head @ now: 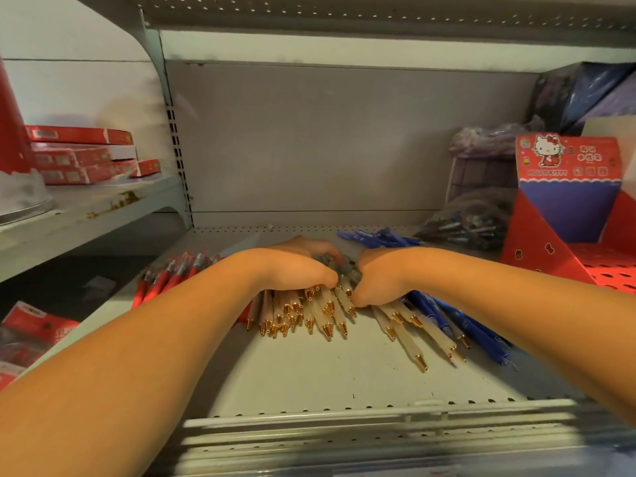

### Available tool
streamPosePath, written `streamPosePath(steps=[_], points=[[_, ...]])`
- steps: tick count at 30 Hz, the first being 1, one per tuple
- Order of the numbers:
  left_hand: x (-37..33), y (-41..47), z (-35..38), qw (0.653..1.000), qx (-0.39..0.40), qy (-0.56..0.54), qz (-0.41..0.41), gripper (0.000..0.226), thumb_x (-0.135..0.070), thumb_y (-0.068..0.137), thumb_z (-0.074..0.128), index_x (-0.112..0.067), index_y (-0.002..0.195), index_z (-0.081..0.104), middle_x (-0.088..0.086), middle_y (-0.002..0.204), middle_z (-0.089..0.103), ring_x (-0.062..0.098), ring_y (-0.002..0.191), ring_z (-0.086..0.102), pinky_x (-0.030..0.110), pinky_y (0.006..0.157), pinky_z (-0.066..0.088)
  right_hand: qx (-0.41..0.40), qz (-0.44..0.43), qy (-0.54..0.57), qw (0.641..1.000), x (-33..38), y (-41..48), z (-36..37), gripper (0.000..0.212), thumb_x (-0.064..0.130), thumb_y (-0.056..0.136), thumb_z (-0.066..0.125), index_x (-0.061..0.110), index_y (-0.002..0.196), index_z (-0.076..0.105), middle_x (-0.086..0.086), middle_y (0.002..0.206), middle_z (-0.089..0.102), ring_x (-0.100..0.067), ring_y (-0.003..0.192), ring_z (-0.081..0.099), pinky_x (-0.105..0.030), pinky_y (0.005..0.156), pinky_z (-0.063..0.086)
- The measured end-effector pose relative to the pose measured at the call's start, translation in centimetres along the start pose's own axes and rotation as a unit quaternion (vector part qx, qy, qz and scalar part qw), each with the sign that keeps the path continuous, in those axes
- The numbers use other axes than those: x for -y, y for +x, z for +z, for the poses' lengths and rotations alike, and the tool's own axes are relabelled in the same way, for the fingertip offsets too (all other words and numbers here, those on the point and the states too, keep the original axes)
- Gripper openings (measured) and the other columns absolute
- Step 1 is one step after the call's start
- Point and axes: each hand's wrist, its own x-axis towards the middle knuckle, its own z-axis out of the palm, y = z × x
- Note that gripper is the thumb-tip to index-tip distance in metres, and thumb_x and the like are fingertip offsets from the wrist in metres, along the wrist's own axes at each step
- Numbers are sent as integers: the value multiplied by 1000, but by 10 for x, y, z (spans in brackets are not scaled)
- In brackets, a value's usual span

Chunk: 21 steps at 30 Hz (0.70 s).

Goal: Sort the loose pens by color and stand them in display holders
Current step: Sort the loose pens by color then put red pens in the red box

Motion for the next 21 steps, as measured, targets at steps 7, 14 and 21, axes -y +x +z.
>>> streamPosePath(steps=[7, 14, 21], points=[[6, 0, -3, 1000, 19, 9, 12, 28, -40, 90, 51, -46, 111, 68, -16, 116, 57, 6, 102, 53, 21, 73, 38, 0, 23, 129, 991, -20, -3, -12, 11, 23, 89, 56, 12, 91, 56, -1, 68, 48, -13, 53, 43, -23, 48, 39], [6, -2, -5, 999, -8, 11, -40, 46, -45, 84, 62, -37, 127, 50, -9, 115, 56, 9, 98, 57, 26, 73, 47, -30, 21, 286, 958, -15, 11, -17, 10, 19, 92, 58, 10, 95, 60, -7, 81, 58, -19, 70, 55, -25, 61, 47], [3, -2, -3, 999, 2, -28, -22, 65, -34, 87, 60, -47, 144, 32, -6, 136, 49, 18, 112, 55, 32, 84, 49, 96, -34, 392, 914, 1, 10, -15, 14, 15, 96, 58, 5, 104, 64, -4, 74, 73, -14, 61, 69, -22, 55, 56]])
